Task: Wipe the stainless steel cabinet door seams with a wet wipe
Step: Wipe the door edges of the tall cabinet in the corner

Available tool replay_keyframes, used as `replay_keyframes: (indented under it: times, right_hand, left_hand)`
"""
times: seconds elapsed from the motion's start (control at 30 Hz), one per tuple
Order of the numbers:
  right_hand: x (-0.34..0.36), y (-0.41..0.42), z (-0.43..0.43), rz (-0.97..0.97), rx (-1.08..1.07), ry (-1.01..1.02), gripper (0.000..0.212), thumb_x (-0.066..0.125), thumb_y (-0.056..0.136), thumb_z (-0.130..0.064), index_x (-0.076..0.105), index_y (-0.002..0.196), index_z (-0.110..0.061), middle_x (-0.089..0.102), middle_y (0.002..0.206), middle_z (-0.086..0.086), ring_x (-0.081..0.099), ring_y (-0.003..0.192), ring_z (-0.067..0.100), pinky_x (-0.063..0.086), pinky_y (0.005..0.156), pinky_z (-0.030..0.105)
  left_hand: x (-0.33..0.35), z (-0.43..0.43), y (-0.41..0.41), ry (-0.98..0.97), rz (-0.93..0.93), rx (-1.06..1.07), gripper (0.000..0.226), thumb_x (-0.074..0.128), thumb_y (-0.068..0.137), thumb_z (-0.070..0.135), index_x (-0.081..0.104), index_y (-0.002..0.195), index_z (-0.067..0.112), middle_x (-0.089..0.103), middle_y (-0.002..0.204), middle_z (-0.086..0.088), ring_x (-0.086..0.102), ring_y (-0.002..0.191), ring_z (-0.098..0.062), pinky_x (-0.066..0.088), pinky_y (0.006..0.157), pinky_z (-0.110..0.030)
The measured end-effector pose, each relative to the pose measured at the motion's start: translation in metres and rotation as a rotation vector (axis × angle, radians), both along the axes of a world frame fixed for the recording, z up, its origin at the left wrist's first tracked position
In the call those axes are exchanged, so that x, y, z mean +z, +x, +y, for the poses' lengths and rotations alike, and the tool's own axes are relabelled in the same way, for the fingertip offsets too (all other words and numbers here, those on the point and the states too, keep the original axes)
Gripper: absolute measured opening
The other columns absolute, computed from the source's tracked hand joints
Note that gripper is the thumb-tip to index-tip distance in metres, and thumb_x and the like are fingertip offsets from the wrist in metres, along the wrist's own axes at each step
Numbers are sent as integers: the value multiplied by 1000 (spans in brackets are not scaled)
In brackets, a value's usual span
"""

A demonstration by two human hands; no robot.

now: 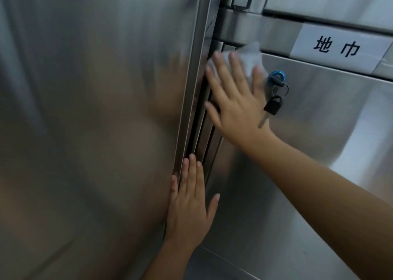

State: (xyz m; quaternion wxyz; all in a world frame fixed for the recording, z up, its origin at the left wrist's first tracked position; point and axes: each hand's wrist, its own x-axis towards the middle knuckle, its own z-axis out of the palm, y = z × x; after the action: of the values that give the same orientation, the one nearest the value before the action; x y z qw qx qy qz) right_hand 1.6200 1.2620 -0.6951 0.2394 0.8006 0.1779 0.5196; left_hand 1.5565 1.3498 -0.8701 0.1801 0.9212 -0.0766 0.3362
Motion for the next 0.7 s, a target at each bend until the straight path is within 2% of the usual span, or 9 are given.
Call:
replay_keyframes:
  times: [0.1,0.2,0.3,0.4,0.57,0.7]
  right_hand:
    - [2,4,5,-12,-20,64,64,37,93,-43,24,147,-11,22,153,12,18,141,33,2,108,55]
    - [-33,-4,-5,23,-101,-57,64,28,95,-47,16,149,-14,15,155,11,13,143,31,2,110,55]
    - [-77,-20,-17,82,-140,-223,62,30,94,-46,23,148,-15,14,153,8,16,141,29,9,110,56]
    - [-82,-21,-22,73,-136,-301,62,30,93,-45,25,147,-16,16,153,7,20,141,27,12,111,52]
    - [-50,-4,-13,1,-106,-178,61,26,96,-42,17,148,-13,18,155,10,17,142,29,8,111,55]
    - [-82,-5,-16,23,-89,-177,62,24,96,-43,15,149,-13,12,155,10,10,142,30,1,111,52]
  left_hand:
    - [-2,3,0,11,-24,-16,68,28,91,47,33,139,-2,25,148,-18,21,138,-27,0,112,-35]
    - [-5,5,-1,21,-48,-23,68,32,89,45,35,138,-3,27,147,-19,26,137,-30,2,112,-36]
    - [-10,7,-5,15,-49,-40,67,32,89,44,35,137,-3,26,147,-19,21,138,-27,4,111,-37]
    - [-14,7,-7,10,-43,-43,67,34,88,42,36,137,-3,26,147,-19,22,138,-32,5,111,-36]
    - [-27,4,-9,6,-50,-21,67,35,88,41,33,137,-4,26,147,-21,25,136,-34,10,111,-40]
    - [-40,4,-16,-6,-31,-25,67,35,88,40,29,137,-5,26,146,-23,19,138,-29,12,109,-38]
